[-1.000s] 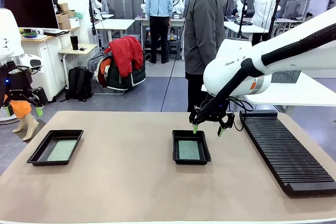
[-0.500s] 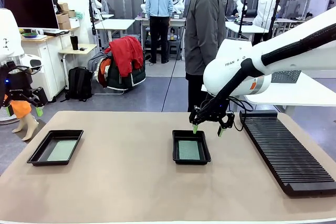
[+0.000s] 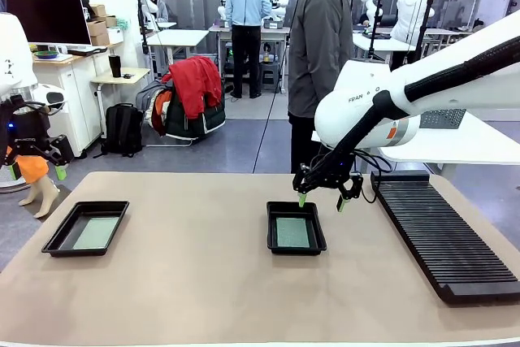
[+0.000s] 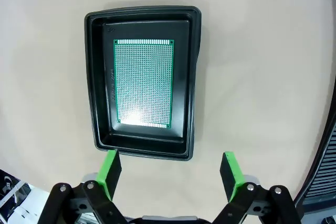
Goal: Inspect and transfer BCBs to ESD trays.
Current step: Pick up the ESD tray and place it on the left side of the table.
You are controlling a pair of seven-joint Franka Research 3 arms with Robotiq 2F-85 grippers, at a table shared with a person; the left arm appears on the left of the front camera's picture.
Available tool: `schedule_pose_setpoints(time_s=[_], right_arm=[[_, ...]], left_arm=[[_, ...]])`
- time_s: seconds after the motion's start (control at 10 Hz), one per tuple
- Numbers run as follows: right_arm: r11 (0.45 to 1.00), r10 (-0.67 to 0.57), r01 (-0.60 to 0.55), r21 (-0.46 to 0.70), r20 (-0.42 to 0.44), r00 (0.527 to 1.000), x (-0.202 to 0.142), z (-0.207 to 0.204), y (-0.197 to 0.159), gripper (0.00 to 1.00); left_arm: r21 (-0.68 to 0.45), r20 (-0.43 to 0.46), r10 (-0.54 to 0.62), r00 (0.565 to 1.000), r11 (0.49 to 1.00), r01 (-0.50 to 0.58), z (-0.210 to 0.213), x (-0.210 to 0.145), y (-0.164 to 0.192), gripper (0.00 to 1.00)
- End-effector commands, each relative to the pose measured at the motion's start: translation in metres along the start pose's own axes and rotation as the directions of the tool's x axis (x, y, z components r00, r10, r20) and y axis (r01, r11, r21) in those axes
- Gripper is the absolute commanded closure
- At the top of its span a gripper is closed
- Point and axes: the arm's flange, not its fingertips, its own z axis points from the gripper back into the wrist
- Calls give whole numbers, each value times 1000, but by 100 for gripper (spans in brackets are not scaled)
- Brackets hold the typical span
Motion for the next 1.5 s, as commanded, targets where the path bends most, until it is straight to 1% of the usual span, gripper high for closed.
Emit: schedule_pose_setpoints(time_s=[0.0, 0.7, 0.8, 1.1, 1.2, 1.4], right_arm=[[1000, 0, -1, 5, 15, 1000, -1, -3, 0, 0], [1000, 0, -1, 5, 15, 1000, -1, -3, 0, 0], [1000, 0, 0, 0, 0, 1000, 0, 0, 0, 0], [994, -37, 37, 106, -2, 999, -9, 10, -31, 0], [987, -34, 34, 157, 2, 999, -13, 16, -44, 0], [973, -39, 36, 230, 6, 999, -20, 27, -69, 0]], left_arm=[[-4, 3, -1, 1000, 1000, 1, -1, -1, 0, 0], [-4, 3, -1, 1000, 1000, 1, -1, -1, 0, 0], [0, 0, 0, 1000, 1000, 0, 0, 0, 0, 0], [-40, 37, 12, 999, 999, -11, 10, -17, -27, 0], [-57, 47, 5, 999, 998, -2, 15, -24, -41, 0], [-73, 52, 26, 998, 997, -22, 22, -37, -68, 0]])
